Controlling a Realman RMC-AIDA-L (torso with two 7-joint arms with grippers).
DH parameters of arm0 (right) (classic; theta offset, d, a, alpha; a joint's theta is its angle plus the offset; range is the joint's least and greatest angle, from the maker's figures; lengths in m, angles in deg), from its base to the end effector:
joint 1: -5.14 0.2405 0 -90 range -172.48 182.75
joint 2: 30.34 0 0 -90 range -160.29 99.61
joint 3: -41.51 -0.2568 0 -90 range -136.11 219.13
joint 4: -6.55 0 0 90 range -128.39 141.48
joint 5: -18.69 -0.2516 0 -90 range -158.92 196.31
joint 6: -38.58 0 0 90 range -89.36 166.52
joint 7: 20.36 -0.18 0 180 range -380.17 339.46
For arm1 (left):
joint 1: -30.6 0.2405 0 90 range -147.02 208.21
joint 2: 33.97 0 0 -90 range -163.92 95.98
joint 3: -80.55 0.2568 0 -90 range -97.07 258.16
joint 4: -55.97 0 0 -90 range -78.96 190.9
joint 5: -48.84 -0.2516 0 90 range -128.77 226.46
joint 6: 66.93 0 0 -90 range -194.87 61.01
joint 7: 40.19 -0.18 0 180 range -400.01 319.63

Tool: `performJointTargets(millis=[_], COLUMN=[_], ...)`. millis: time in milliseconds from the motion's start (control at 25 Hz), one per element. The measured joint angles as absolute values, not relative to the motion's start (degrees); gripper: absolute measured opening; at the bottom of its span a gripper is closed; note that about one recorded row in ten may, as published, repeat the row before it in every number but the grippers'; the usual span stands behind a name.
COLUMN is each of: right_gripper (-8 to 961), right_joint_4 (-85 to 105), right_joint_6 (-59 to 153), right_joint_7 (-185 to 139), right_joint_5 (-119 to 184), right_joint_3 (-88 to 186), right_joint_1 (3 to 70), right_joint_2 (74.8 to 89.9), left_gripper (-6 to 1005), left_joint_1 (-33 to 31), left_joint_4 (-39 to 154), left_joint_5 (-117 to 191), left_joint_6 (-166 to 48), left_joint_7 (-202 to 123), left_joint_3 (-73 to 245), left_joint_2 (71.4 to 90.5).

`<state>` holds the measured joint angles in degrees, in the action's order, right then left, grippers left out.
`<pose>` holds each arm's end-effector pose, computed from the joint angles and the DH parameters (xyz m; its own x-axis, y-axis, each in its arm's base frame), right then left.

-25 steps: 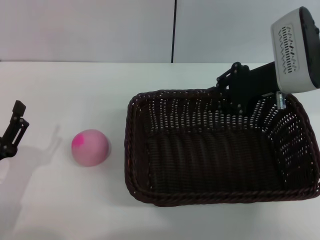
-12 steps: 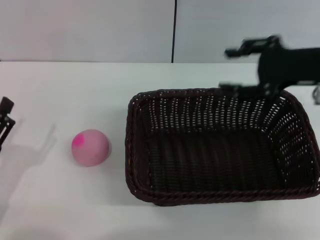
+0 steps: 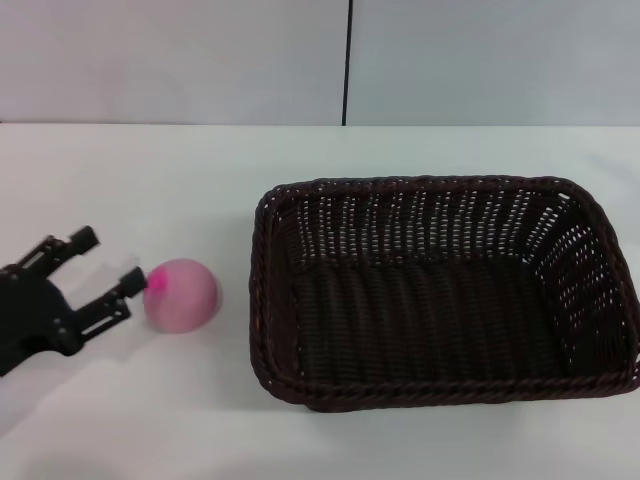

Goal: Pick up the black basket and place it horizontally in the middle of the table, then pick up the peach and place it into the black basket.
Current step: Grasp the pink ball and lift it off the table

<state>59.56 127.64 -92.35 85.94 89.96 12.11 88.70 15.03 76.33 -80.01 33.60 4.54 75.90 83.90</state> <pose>0.2904 0.3313 0.1021 0.5460 0.0968 -0.8321 -0.5743 -0.6799 -0.4559 -0.3812 0.2512 -0.0082 0.6594 0.1392 0.7388 0.6081 -0.6766 -0.4152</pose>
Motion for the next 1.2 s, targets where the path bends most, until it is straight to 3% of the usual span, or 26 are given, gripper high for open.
performJointTargets(millis=[360, 1120, 1200], right_gripper=[671, 671, 671], right_joint_4=[40.13, 35.05, 34.7], right_joint_6=[138.41, 140.47, 140.47], right_joint_7=[-85.5, -84.84, -84.85], right_joint_5=[80.79, 80.6, 80.6], right_joint_3=[80.44, 78.17, 78.16], right_joint_1=[12.11, 12.42, 12.45], right_joint_2=[88.64, 88.44, 88.43], left_gripper=[769, 762, 691], left_joint_1=[13.37, 13.98, 13.99], left_joint_4=[70.73, 62.5, 62.42], left_joint_5=[-80.01, -79.38, -79.38], left_joint_6=[25.1, 16.76, 16.55], left_joint_7=[1.24, -10.77, -11.47], left_joint_3=[81.3, 80.85, 80.85], left_joint_2=[84.3, 84.25, 84.32])
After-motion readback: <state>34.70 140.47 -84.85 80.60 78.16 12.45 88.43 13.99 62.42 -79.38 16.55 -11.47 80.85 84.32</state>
